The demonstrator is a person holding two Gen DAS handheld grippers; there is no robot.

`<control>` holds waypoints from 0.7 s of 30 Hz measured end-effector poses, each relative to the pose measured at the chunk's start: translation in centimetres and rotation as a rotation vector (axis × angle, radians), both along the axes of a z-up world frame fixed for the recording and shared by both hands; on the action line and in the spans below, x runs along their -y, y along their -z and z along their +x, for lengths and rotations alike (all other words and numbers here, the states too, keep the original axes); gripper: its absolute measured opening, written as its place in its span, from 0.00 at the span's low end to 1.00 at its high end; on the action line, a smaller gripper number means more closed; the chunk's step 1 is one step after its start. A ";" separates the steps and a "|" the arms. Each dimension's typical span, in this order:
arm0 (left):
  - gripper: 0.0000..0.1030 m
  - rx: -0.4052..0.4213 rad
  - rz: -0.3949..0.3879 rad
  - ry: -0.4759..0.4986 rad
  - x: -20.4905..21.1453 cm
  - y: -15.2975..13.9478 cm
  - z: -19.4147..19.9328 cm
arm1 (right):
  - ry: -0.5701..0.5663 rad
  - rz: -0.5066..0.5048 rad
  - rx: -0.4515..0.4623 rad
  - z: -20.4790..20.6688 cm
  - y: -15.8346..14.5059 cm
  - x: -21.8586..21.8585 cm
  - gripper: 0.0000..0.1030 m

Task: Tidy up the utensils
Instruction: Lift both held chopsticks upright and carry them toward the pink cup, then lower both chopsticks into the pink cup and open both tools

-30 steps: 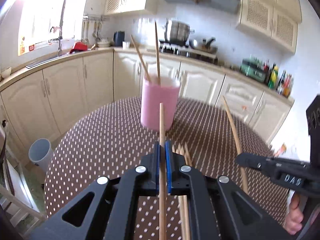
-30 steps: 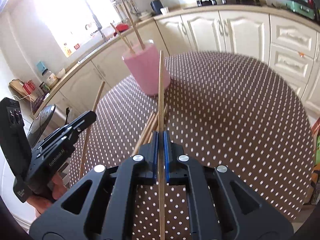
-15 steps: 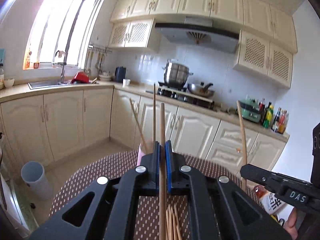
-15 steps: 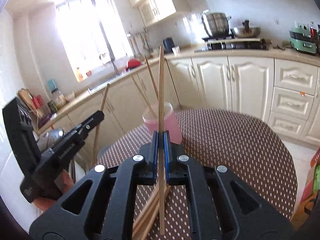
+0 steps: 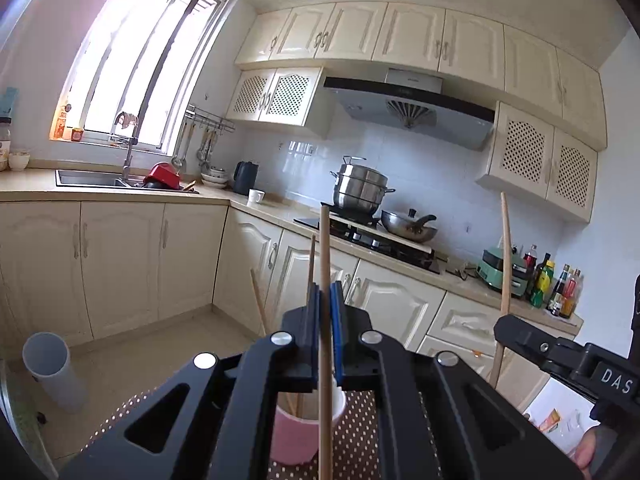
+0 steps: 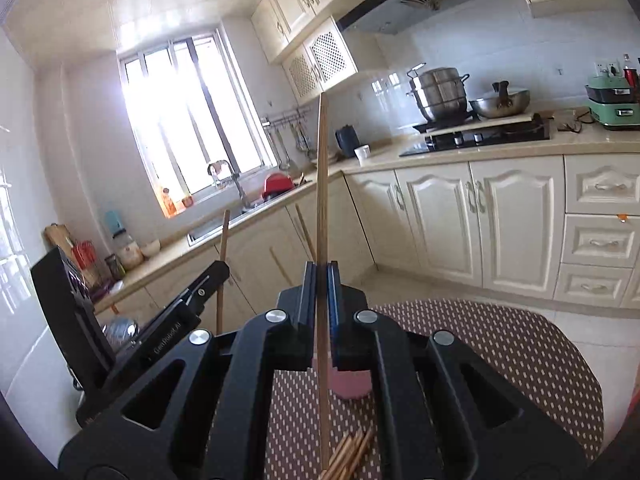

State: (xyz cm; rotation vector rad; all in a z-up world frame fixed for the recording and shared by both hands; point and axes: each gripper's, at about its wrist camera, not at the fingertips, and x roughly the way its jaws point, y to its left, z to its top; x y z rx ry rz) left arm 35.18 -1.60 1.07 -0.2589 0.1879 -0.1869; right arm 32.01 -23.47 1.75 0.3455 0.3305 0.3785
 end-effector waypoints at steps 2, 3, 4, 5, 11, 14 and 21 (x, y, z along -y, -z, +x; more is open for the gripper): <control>0.06 0.013 -0.008 -0.006 -0.2 0.1 1.0 | -0.006 0.010 0.013 1.1 -0.2 0.0 0.06; 0.06 0.021 -0.014 -0.011 -0.2 0.0 1.8 | -0.006 0.018 0.021 1.9 -0.3 0.1 0.06; 0.06 0.026 -0.019 -0.015 -0.2 -0.1 2.4 | -0.004 0.025 0.026 2.4 -0.4 0.1 0.06; 0.06 0.031 -0.024 -0.021 -0.3 -0.1 3.0 | -0.004 0.032 0.034 3.3 -0.4 0.0 0.06; 0.06 0.041 -0.035 -0.074 -0.5 0.2 7.1 | 0.001 0.070 0.061 6.7 0.0 -0.1 0.06; 0.06 0.048 -0.033 -0.092 -0.5 0.7 8.8 | 0.019 0.076 0.083 8.2 0.6 -0.3 0.06; 0.06 0.092 -0.040 -0.130 -0.6 2.0 11.7 | 0.018 0.090 0.076 10.7 2.3 -0.6 0.06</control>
